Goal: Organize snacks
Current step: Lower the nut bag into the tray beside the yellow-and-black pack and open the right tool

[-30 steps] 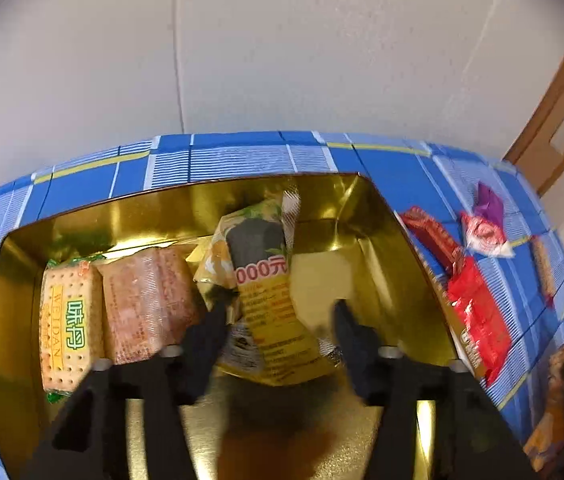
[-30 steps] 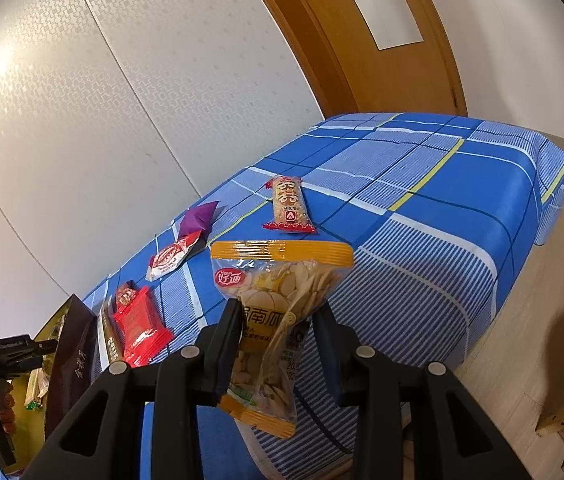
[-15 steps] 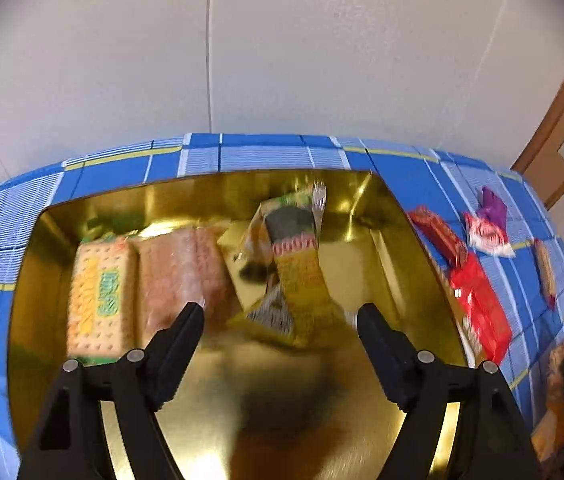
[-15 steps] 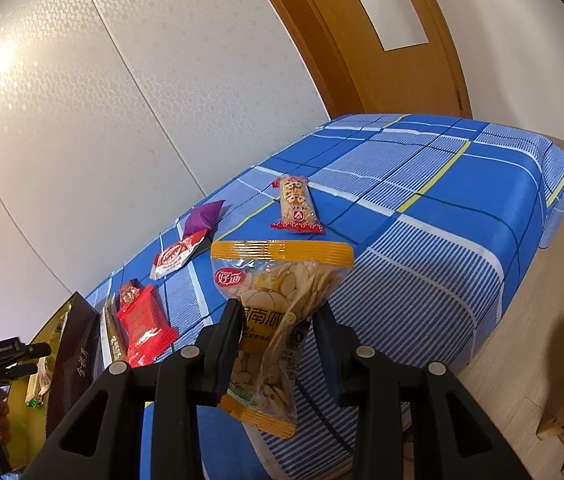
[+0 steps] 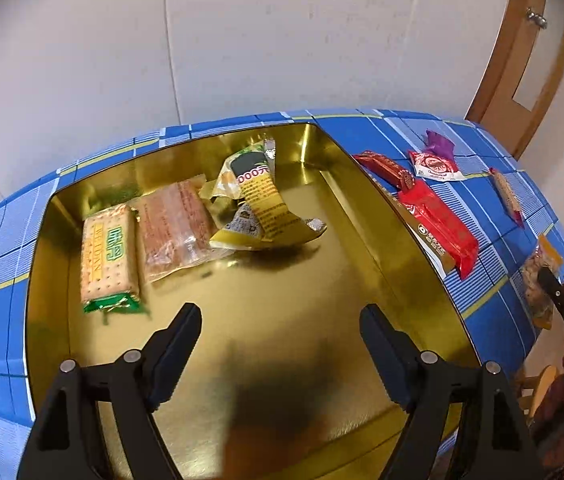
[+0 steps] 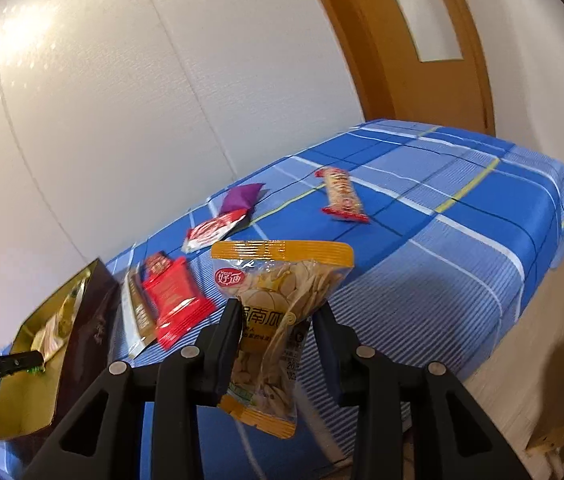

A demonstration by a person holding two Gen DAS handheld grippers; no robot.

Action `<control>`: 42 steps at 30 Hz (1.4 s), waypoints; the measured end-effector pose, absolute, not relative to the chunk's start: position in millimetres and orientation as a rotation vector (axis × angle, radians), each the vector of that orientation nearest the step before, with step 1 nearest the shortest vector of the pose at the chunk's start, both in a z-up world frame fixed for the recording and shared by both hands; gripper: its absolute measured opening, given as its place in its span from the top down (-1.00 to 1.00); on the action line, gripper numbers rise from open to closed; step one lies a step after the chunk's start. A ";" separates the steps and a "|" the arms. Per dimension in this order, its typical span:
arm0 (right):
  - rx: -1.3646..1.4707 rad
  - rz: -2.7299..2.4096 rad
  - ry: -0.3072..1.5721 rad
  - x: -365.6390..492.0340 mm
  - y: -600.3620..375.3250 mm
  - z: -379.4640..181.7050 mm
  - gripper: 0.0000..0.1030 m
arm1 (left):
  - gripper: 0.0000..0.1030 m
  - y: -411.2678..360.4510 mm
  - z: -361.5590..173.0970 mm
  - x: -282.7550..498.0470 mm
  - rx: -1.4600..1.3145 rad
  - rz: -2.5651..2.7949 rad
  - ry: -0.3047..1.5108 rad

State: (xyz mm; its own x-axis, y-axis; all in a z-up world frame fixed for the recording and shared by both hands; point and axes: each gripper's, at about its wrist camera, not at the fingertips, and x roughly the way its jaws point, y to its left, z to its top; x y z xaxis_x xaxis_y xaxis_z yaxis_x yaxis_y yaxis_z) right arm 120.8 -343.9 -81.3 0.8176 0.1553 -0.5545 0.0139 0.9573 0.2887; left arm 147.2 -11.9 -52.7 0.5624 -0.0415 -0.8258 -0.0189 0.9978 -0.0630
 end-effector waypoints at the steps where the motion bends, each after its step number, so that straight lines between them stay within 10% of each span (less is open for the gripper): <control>1: 0.272 0.089 0.615 121.5 -337.8 -77.7 0.29 | -0.67 -10.2 -52.6 145.5 -0.077 -0.019 0.975; 25: -0.204 0.409 0.830 240.9 -88.4 -25.8 0.28 | -0.76 37.4 -49.6 133.1 -0.178 -0.047 0.958; 42: -0.029 0.345 0.806 219.0 -140.8 -16.6 0.15 | -0.80 39.2 -52.3 122.2 -0.215 -0.040 0.966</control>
